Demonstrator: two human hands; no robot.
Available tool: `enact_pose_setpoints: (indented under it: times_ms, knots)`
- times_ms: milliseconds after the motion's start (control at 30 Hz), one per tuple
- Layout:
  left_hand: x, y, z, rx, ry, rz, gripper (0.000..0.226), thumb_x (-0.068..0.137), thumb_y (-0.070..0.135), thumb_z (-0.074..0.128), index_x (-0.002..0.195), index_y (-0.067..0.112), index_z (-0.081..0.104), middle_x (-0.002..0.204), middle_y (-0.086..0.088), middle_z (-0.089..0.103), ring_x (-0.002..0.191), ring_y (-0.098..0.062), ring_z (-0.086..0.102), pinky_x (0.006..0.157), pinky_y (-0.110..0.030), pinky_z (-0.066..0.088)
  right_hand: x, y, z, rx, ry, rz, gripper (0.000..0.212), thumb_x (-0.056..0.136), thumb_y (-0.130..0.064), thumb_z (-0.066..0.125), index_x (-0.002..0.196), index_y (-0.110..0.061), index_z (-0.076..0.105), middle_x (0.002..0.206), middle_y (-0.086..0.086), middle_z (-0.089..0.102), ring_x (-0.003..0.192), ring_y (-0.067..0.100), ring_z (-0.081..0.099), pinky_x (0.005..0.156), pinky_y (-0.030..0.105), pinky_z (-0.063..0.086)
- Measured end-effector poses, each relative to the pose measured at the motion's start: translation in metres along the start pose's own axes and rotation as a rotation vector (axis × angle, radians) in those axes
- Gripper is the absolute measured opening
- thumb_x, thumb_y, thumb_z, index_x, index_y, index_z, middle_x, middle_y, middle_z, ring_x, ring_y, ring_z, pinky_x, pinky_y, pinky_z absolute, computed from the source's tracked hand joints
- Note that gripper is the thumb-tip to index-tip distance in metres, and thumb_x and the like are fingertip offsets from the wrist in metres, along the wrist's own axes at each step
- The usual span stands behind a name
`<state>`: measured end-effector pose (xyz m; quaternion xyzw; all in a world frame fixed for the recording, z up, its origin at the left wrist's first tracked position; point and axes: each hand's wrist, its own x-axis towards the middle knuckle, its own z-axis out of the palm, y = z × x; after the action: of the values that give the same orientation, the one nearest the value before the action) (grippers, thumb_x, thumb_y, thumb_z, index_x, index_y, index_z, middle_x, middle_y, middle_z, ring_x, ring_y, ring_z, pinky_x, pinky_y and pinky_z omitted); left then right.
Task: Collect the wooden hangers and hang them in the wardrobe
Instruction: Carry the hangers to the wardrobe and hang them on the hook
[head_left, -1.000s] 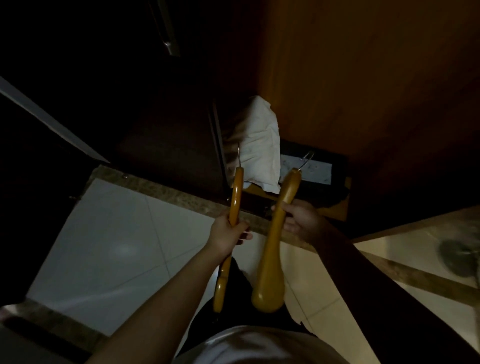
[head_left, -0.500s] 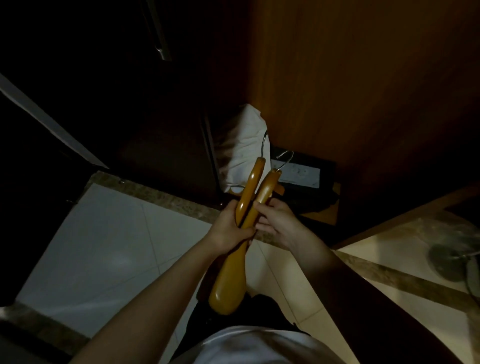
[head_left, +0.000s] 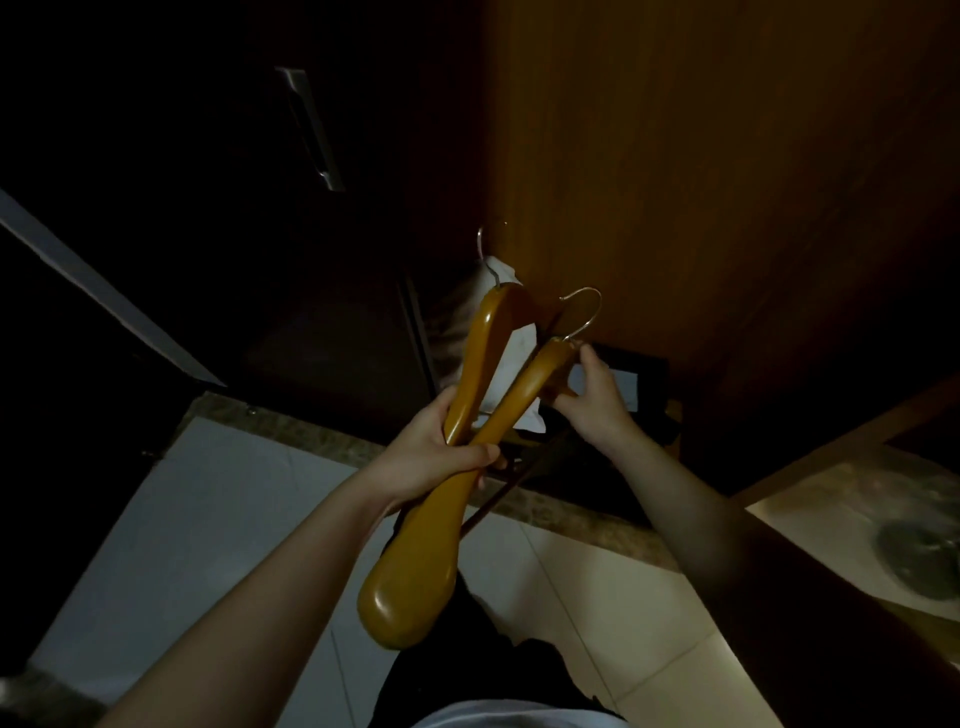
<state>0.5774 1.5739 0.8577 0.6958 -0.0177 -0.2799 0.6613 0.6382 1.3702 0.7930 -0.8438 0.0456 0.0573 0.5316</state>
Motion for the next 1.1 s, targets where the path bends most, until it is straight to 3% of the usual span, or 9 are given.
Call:
enact_pose_setpoints:
  times_ms: [133, 233, 300, 367, 467, 633, 733, 833, 1100]
  knots:
    - [-0.006, 0.006, -0.005, -0.037, -0.028, -0.013, 0.054, 0.087, 0.005, 0.060, 0.132, 0.024, 0.037, 0.094, -0.018, 0.068, 0.066, -0.016, 0.069, 0.056, -0.023, 0.053, -0.003, -0.006, -0.005, 0.082, -0.050, -0.044, 0.048, 0.086, -0.011, 0.063, 0.128, -0.020, 0.042, 0.117, -0.004, 0.053, 0.114, 0.009, 0.044, 0.092, 0.026, 0.031]
    - [-0.005, 0.001, -0.016, 0.021, -0.007, -0.059, 0.041, 0.090, 0.017, 0.057, 0.126, 0.030, 0.042, 0.105, -0.018, 0.069, 0.085, -0.028, 0.071, 0.066, -0.030, 0.058, -0.008, 0.005, -0.011, 0.009, -0.078, -0.042, 0.045, 0.087, -0.022, 0.063, 0.124, -0.025, 0.039, 0.119, -0.004, 0.055, 0.116, 0.014, 0.048, 0.095, 0.034, 0.038]
    - [-0.005, -0.006, -0.021, 0.179, 0.046, -0.066, 0.026, 0.091, 0.022, 0.055, 0.116, 0.028, 0.049, 0.105, -0.015, 0.068, 0.092, -0.026, 0.070, 0.078, -0.037, 0.059, -0.014, 0.015, -0.017, -0.079, -0.059, -0.027, 0.047, 0.088, -0.023, 0.061, 0.126, -0.025, 0.036, 0.123, 0.001, 0.054, 0.118, 0.021, 0.049, 0.098, 0.041, 0.040]
    - [-0.007, -0.014, -0.022, 0.229, 0.102, -0.065, 0.015, 0.093, 0.022, 0.053, 0.107, 0.025, 0.052, 0.097, -0.010, 0.068, 0.088, -0.020, 0.070, 0.076, -0.034, 0.059, -0.022, 0.024, -0.026, -0.140, -0.010, -0.020, 0.052, 0.088, -0.021, 0.060, 0.131, -0.024, 0.032, 0.127, 0.007, 0.052, 0.119, 0.026, 0.049, 0.099, 0.046, 0.041]
    - [-0.009, -0.022, -0.019, 0.085, 0.196, -0.074, 0.013, 0.095, 0.017, 0.049, 0.107, 0.015, 0.051, 0.080, -0.008, 0.068, 0.068, -0.016, 0.069, 0.064, -0.028, 0.058, -0.033, 0.037, -0.046, -0.245, 0.050, -0.020, 0.054, 0.088, -0.022, 0.061, 0.133, -0.022, 0.030, 0.127, 0.010, 0.051, 0.117, 0.030, 0.050, 0.099, 0.047, 0.041]
    - [0.000, -0.023, -0.008, 0.005, 0.318, -0.006, 0.007, 0.093, 0.021, 0.053, 0.097, 0.016, 0.055, 0.057, 0.003, 0.049, 0.043, -0.006, 0.046, 0.048, -0.021, 0.045, -0.049, 0.051, -0.077, -0.585, 0.167, -0.029, 0.047, 0.087, -0.028, 0.059, 0.127, -0.024, 0.034, 0.124, 0.006, 0.053, 0.115, 0.030, 0.049, 0.096, 0.049, 0.037]
    - [0.007, -0.017, 0.006, -0.204, 0.278, 0.035, 0.013, 0.093, 0.025, 0.053, 0.082, 0.018, 0.054, 0.050, 0.007, 0.044, 0.040, -0.005, 0.038, 0.043, -0.018, 0.038, -0.053, 0.047, -0.090, -0.700, 0.267, -0.021, 0.047, 0.087, -0.029, 0.058, 0.128, -0.023, 0.035, 0.123, 0.006, 0.053, 0.114, 0.030, 0.049, 0.093, 0.046, 0.038]
    - [0.020, -0.002, 0.019, -0.378, 0.269, 0.077, 0.017, 0.095, 0.023, 0.049, 0.081, 0.013, 0.055, 0.046, 0.005, 0.043, 0.035, -0.005, 0.038, 0.039, -0.019, 0.040, -0.050, 0.031, -0.105, -0.696, 0.348, -0.015, 0.049, 0.088, -0.030, 0.058, 0.130, -0.021, 0.034, 0.123, 0.006, 0.054, 0.114, 0.029, 0.049, 0.091, 0.045, 0.037]
    - [0.068, 0.103, 0.056, -0.462, 0.266, 0.344, 0.014, 0.095, 0.017, 0.045, 0.081, 0.014, 0.047, 0.050, 0.001, 0.049, 0.039, -0.009, 0.045, 0.042, -0.022, 0.045, -0.011, -0.051, -0.163, -0.672, 0.609, -0.017, 0.055, 0.089, -0.036, 0.056, 0.135, -0.021, 0.031, 0.128, 0.006, 0.054, 0.118, 0.028, 0.050, 0.090, 0.045, 0.040]
